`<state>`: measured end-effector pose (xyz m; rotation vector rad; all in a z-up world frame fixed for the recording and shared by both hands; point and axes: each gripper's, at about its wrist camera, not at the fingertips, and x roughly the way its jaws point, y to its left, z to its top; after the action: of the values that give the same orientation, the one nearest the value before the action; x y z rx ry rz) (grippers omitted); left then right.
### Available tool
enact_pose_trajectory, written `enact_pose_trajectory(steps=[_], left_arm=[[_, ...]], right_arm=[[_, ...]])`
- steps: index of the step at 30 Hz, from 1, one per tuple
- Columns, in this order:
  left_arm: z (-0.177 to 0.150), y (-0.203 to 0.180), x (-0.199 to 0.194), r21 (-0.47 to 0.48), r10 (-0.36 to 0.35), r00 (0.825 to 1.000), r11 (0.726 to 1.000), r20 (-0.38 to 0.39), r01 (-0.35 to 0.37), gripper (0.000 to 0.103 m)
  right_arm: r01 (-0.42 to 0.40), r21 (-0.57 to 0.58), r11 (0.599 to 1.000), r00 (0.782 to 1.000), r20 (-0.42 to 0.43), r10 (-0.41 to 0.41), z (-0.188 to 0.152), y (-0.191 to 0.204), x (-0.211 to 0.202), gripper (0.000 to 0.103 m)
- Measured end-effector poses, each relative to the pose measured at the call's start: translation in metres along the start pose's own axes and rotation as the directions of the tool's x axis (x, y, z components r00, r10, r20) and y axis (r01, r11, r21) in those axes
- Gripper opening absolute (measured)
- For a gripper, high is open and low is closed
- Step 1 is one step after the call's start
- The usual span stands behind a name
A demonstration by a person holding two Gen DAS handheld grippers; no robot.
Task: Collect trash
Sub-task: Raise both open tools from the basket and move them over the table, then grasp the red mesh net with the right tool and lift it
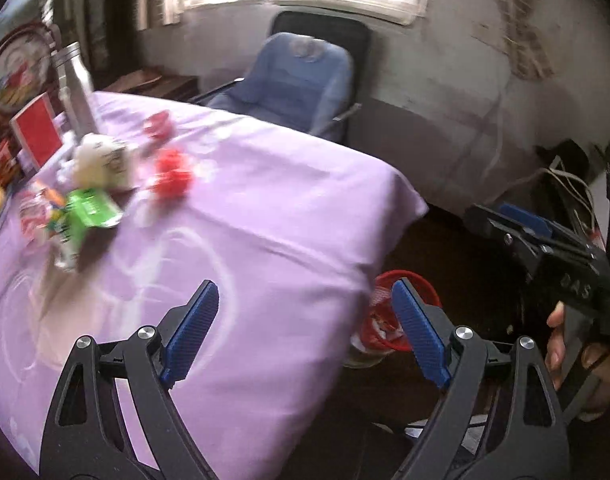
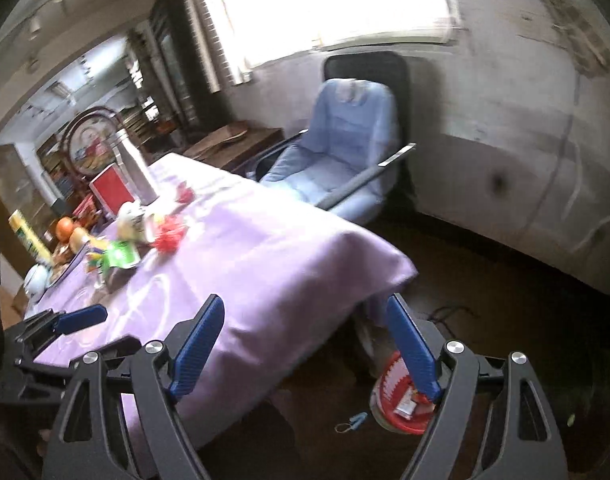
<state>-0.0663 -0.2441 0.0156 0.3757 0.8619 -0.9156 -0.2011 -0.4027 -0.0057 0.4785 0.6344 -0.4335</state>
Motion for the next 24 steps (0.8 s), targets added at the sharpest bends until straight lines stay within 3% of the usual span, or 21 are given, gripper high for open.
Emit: enact_pose_trajectory(steps=[7,13,17,24], left_arm=[[0.011,0.070,-0.019,-0.124,0.063,0.998,0.990,0.015,-0.060,0.086],[0.020,0.135,-0.032,-0.262,0.138,0.989,0.958,0.057,-0.118,0.089],[0.017,0.175,-0.027,-0.359,0.169,0.984,0.923,0.052,-0.139,0.089],[-0.002,0.244,-0.025,-0.545,0.211,0.977,0.823,0.027,-0.162,0.090]], right_arm=[[-0.073,-0.097,0.993,0.997,-0.022,0.071,0.022,0.060,0.018,0.082],[-0.119,-0.194,0.974,0.993,-0.033,0.114,0.043,0.110,0.038,0.083],[-0.144,-0.229,0.963,0.988,-0.084,0.128,0.050,0.139,0.069,0.083],[-0.168,-0.288,0.943,0.976,-0.182,0.119,0.056,0.189,0.146,0.083]])
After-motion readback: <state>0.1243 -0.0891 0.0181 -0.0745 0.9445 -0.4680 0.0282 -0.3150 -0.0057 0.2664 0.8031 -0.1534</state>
